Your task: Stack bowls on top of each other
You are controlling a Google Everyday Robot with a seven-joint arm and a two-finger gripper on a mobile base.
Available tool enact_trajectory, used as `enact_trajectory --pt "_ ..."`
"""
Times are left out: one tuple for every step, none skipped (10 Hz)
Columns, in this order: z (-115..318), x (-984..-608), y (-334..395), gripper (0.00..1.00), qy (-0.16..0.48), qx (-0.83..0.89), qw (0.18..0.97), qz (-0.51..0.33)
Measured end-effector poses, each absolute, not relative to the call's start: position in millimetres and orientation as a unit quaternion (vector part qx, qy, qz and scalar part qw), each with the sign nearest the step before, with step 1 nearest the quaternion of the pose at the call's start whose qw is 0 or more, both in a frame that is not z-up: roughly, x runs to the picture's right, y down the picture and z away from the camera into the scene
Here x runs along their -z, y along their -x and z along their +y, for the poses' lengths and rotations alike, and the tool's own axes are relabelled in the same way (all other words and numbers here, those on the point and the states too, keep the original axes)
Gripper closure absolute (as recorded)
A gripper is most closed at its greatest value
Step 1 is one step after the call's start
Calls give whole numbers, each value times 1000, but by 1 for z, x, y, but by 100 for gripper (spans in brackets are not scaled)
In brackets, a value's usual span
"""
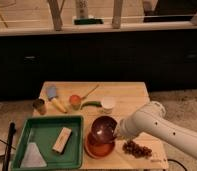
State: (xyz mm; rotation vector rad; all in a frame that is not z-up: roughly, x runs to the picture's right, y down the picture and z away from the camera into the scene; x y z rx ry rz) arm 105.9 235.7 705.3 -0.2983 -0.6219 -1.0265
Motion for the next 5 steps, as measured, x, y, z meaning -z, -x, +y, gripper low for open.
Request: enact_trajectory --pt "238 -706 -102 100 138 486 810 -297" --pt "239 -706 -98 100 135 491 806 -301" --pt "241 -706 -96 100 134 494 803 -305" --pt "244 -707 -93 100 131 497 799 -311" --pt "246 -708 -88 100 128 503 793 -318"
